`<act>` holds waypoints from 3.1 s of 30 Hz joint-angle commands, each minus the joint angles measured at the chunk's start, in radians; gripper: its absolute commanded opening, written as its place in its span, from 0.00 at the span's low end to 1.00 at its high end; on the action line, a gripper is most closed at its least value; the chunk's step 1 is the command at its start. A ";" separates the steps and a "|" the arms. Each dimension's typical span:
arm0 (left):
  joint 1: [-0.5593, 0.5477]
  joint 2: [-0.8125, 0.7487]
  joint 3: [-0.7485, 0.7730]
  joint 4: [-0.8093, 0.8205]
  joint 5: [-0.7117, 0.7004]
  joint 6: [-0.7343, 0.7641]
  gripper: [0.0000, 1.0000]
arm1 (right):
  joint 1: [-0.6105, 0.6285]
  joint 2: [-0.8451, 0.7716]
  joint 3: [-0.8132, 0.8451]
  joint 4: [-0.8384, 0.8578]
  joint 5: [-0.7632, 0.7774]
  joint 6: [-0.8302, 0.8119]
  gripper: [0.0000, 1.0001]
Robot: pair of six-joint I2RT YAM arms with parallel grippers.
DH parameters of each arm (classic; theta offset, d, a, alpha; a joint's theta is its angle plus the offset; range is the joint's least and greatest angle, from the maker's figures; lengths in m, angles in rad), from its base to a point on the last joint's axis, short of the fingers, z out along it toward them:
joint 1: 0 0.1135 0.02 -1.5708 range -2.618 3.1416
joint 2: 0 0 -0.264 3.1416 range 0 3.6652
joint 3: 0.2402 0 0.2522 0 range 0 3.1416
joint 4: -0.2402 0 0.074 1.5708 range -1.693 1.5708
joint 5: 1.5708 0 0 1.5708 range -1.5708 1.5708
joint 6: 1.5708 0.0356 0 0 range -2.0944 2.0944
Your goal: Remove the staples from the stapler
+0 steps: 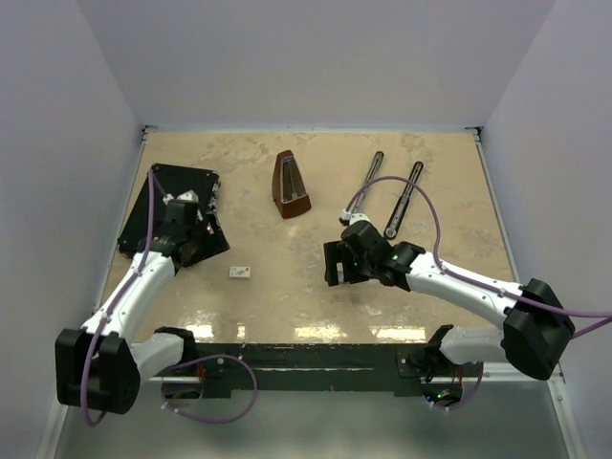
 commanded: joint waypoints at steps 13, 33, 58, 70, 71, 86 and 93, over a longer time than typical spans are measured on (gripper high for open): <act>0.014 0.099 -0.123 0.112 0.129 -0.124 0.21 | -0.043 0.014 -0.014 0.061 -0.013 0.032 0.92; 0.008 0.219 -0.181 0.164 0.024 -0.228 0.00 | -0.108 0.024 -0.114 0.170 -0.093 0.065 0.93; -0.052 0.211 -0.232 0.194 0.112 -0.242 0.00 | -0.108 0.149 -0.134 0.341 -0.160 0.103 0.72; -0.089 0.194 -0.252 0.186 0.107 -0.259 0.00 | -0.108 0.182 -0.128 0.380 -0.171 0.112 0.67; -0.092 0.194 -0.253 0.186 0.106 -0.260 0.00 | -0.108 0.195 -0.120 0.383 -0.169 0.109 0.67; -0.103 0.194 -0.266 0.203 0.109 -0.276 0.00 | -0.063 0.245 -0.104 0.400 -0.185 0.169 0.56; -0.103 0.196 -0.263 0.215 0.112 -0.271 0.00 | -0.013 0.273 -0.108 0.427 -0.166 0.210 0.54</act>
